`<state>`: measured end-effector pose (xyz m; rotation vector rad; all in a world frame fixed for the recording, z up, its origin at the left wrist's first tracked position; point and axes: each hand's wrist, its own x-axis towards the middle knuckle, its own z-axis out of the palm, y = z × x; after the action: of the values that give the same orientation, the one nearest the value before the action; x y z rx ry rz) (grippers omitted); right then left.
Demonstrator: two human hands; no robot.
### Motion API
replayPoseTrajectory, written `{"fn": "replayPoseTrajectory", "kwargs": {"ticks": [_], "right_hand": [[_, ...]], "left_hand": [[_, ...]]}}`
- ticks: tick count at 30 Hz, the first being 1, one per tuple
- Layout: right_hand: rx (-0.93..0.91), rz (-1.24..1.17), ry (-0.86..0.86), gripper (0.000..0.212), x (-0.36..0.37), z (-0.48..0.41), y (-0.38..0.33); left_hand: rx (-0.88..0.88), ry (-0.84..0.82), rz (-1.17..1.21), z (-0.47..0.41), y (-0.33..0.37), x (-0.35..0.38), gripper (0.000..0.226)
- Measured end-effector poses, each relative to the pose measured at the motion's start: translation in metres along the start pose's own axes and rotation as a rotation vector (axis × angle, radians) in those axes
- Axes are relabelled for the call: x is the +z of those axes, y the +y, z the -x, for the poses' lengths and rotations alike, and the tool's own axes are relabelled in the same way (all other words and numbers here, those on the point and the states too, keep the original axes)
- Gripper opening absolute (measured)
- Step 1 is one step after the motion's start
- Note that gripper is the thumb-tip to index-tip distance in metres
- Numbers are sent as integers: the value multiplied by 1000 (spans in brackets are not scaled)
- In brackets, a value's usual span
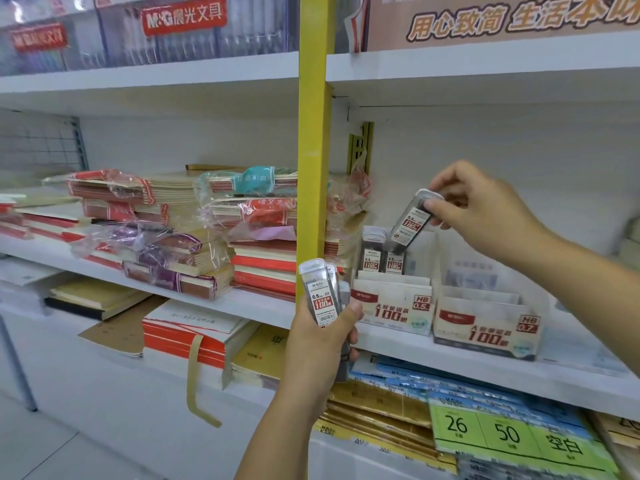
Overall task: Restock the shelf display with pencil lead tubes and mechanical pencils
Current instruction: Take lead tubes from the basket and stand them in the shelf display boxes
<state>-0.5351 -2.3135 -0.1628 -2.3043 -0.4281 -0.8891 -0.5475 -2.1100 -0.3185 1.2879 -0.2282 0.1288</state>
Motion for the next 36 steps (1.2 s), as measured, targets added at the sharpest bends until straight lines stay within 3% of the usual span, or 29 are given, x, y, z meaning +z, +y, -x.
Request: {"fn": "replayPoseTrajectory", "kwargs": {"ticks": [5,10,15,22,26,31,36], "right_hand": [[-53,194,-161,8,23,-18,8],[-16,196,-168,9,28,-25,16],[-46,127,-76,7,19,-28,22],[-86,391,-262,9,43,-20,32],[-83,505,-220,19,44,-16,37],[-63,231,-156,16,32,10,18],[62,-183,-480,19,35,46,-13]], "left_hand": [[4,-52,-43,1,2,-1,4],[-13,-88,-48,4,4,-2,25],[-33,-90,-23,5,5,-2,31],[-25,-86,-69,3,1,-2,27],[-14,-111,-83,4,2,-3,23],[13,-157,-138,7,5,-5,22],[49,-245,-171,14,12,3,26]]}}
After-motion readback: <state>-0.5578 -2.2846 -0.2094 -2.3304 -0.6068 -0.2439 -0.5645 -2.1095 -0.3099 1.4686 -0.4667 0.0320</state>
